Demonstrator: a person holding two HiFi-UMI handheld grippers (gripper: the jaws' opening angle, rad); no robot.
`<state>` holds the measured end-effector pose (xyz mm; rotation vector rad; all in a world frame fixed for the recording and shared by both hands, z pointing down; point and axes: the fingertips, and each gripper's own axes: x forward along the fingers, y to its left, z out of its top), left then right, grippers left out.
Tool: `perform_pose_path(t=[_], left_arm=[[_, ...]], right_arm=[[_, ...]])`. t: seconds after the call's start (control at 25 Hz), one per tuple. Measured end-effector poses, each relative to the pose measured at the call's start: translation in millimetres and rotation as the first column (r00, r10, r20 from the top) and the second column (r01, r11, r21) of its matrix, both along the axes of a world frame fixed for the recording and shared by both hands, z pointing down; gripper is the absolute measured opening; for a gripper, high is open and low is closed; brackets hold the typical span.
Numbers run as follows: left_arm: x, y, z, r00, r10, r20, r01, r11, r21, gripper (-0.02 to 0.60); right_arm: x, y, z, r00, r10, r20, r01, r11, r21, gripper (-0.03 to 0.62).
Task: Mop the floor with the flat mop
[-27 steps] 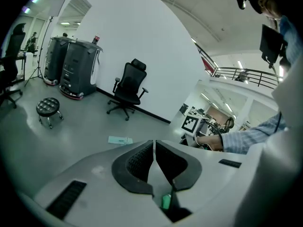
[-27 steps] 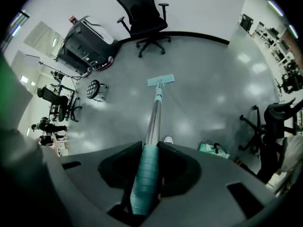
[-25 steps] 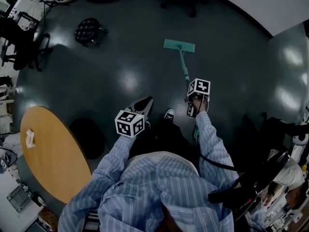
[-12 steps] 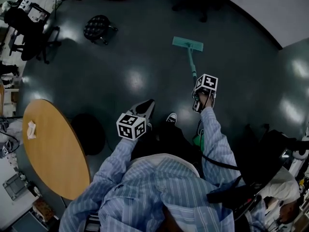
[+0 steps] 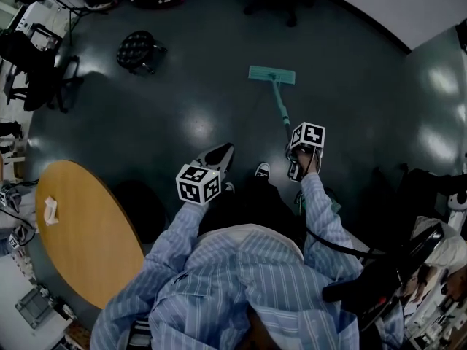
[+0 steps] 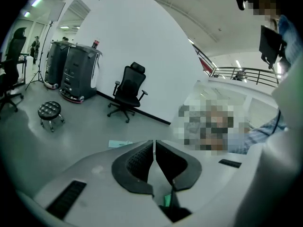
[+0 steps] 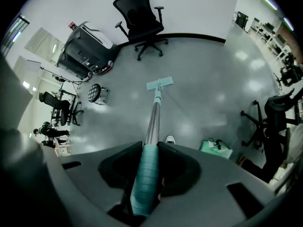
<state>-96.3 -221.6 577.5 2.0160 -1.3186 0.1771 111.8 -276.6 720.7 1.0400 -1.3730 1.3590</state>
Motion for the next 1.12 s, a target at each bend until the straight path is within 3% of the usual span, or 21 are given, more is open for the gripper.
perform_pose_path(t=[0.56, 0.76, 1.12], left_arm=[[-24, 130, 10, 0.992, 0.130, 0.005, -0.130, 0.991, -0.009, 0.020], [-21, 158, 12, 0.992, 0.129, -0.004, -0.129, 0.992, -0.008, 0.020], [9, 190, 2, 0.997, 0.082, 0.002, -0.082, 0.997, 0.011, 0.020]], right_arm=[[-16, 218, -20, 0.995, 0.091, 0.031, -0.091, 0.996, -0.006, 0.117], [-13, 267, -28, 0.997, 0.069, 0.037, -0.068, 0.998, -0.010, 0.117], [26, 318, -45, 0.999, -0.012, 0.030, 0.012, 1.000, -0.013, 0.117]])
